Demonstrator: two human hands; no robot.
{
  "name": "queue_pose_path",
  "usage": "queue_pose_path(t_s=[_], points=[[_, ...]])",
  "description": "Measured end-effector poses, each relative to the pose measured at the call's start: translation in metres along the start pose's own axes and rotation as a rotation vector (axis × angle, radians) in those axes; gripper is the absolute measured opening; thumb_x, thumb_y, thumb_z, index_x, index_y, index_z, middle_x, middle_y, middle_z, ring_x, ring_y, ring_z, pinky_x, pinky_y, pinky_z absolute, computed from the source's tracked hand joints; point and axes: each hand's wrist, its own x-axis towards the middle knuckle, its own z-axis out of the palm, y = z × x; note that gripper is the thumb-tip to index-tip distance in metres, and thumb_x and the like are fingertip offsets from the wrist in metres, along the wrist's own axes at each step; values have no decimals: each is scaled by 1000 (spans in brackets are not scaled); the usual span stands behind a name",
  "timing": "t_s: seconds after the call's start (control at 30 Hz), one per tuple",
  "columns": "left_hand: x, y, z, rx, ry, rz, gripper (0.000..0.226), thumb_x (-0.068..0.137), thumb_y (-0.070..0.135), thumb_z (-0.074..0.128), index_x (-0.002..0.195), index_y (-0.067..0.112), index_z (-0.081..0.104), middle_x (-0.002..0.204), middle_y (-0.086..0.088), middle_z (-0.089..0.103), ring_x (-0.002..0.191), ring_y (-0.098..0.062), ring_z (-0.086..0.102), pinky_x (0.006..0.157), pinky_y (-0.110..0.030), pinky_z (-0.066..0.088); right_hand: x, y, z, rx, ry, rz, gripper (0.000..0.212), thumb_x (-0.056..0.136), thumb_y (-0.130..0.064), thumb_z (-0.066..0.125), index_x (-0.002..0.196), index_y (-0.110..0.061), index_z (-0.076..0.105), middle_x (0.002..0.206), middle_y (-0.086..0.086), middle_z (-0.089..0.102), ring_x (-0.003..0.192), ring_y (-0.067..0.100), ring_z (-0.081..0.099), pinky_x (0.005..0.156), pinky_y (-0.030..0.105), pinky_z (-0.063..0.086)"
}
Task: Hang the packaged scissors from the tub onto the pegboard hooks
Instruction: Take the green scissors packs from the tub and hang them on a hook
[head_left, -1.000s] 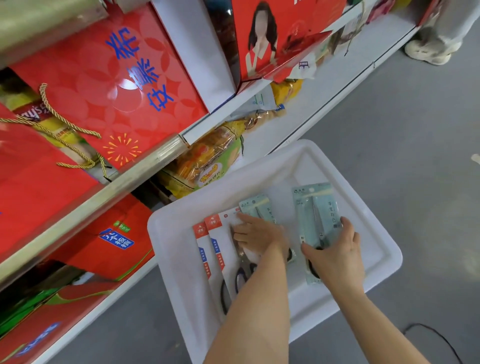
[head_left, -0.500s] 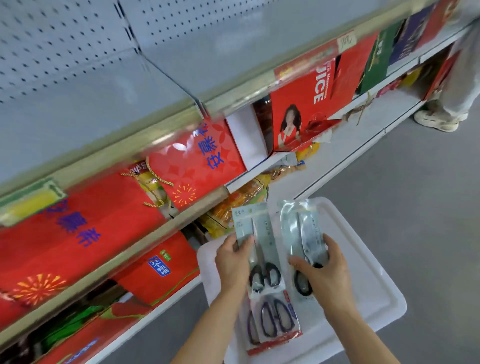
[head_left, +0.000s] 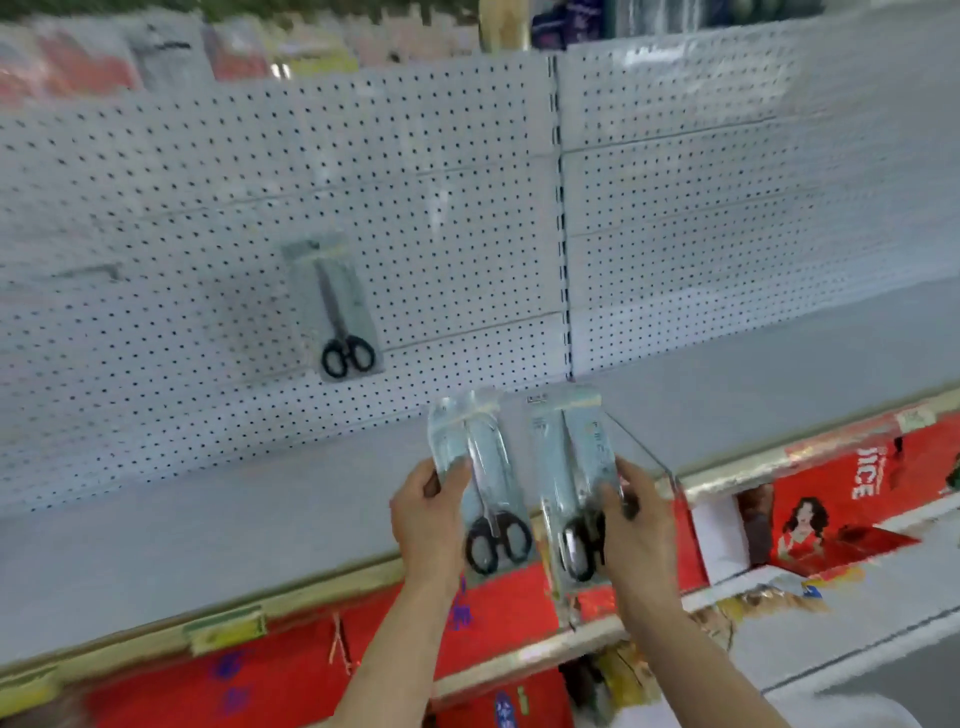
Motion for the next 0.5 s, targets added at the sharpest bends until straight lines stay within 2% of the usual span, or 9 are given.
queue_pose_path(t_s=[0.07,0.13,0.2,0.23,0.33,0.43,0.5], points=[[22,34,-26,-42,21,41,35,86,21,71,71,-4,53,62,-3,37,56,-8,29,49,-20,24,-2,-30,28,71,-38,-40,22,96,-17,56,115,-27,62,81,0,64,69,15,57,65,30,48],[38,63,-49,-91,34,59,32,86,20,71,65,5,52,55,6,36,51,-5,29,45,-13,24,-5,-55,50,113,-61,-69,20,95,-18,58,111,-28,62,81,4,61,64,15,52,57,25,41],[52,85,-67,-108,60,92,35,86,19,70,60,10,49,49,12,35,47,-4,28,45,-12,23,-9,-76,70,165,-96,-90,18,94,-17,59,109,-26,64,82,6,60,63,15,51,56,25,39],[62,93,-75,-111,63,110,35,86,19,70,61,6,49,51,11,37,47,-5,28,47,-14,24,-10,-84,79,191,-109,-89,17,94,-16,59,108,-25,63,84,6,60,66,17,52,57,25,40],[93,113,-89,-120,49,136,34,84,24,73,78,-6,58,64,-4,46,60,-12,37,57,-27,31,-15,-105,100,230,-135,-79,18,94,-16,60,110,-26,59,91,5,62,77,19,57,61,25,43],[122,126,-89,-97,47,134,26,79,29,75,76,7,62,71,-6,54,66,-15,44,63,-32,37,-19,-118,114,250,-151,-77,21,95,-15,59,116,-22,57,89,1,61,75,18,57,61,26,45],[134,134,-84,-76,48,112,21,80,28,75,75,12,62,68,-4,53,63,-14,42,60,-29,36,-20,-123,120,253,-160,-74,19,96,-14,58,114,-18,58,83,5,59,70,34,50,61,40,48]])
